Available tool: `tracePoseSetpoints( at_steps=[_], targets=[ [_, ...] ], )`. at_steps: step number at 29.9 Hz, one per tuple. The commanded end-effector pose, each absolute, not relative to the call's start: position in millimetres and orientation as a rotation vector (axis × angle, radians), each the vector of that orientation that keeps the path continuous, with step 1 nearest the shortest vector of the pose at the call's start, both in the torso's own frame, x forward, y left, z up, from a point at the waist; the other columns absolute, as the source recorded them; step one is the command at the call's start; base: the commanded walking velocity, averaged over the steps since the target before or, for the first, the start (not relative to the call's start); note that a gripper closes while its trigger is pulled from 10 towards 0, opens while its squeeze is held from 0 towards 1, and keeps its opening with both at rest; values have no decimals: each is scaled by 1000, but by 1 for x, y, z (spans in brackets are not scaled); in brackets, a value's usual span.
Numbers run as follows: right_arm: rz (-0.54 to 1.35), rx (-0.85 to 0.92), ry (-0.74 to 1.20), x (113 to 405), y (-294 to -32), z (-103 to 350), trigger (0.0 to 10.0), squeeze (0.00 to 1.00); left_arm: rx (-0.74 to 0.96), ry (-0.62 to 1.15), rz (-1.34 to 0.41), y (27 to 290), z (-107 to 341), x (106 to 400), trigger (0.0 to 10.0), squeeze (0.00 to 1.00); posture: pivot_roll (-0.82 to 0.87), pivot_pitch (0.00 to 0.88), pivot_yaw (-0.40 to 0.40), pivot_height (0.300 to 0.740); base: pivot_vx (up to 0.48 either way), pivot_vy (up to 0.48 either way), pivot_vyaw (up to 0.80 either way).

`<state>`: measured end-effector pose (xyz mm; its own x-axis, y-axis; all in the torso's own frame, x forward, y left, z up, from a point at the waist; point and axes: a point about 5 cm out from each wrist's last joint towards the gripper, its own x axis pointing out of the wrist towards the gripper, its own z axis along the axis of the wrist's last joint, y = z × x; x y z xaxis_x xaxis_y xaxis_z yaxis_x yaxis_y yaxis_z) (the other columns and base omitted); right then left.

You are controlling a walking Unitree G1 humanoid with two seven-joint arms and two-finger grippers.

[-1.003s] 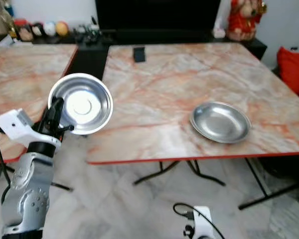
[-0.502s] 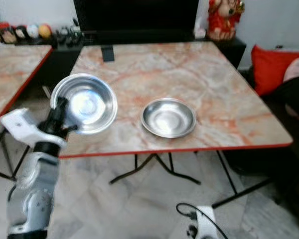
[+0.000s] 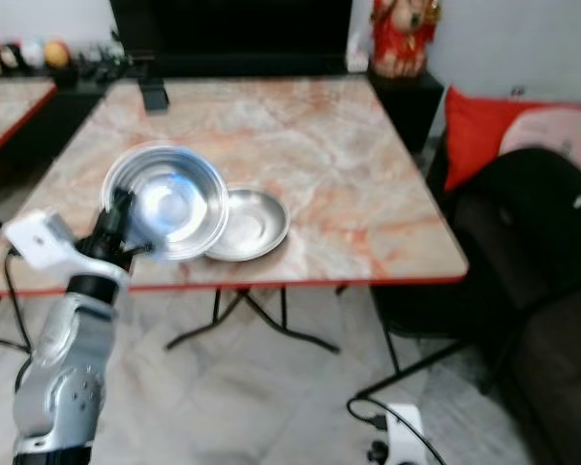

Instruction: Setting the table

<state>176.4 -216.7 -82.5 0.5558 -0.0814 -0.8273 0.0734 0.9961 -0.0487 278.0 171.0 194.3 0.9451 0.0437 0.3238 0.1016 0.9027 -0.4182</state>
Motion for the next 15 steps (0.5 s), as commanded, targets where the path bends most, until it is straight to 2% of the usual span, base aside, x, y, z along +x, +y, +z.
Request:
tracePoseSetpoints(
  at_steps=[1, 9, 13, 15],
  targets=[
    [-80, 15, 973, 178, -208, -83, 10000, 0, -409, -322, 27, 183, 191, 277, 10000, 0, 4, 0, -18, 740, 0, 0, 0],
    [-82, 22, 967, 179, -207, -83, 10000, 0, -390, -314, 17, 184, 191, 278, 10000, 0, 2, 0, -18, 740, 0, 0, 0],
    [-81, 22, 967, 179, -207, -83, 10000, 0, -236, -280, -50, 180, 190, 278, 10000, 0, 3, 0, -20, 740, 0, 0, 0],
    [-79, 23, 966, 179, -207, -83, 10000, 0, -160, -260, -57, 190, 188, 277, 10000, 0, 4, 0, -20, 740, 0, 0, 0]
  ],
)
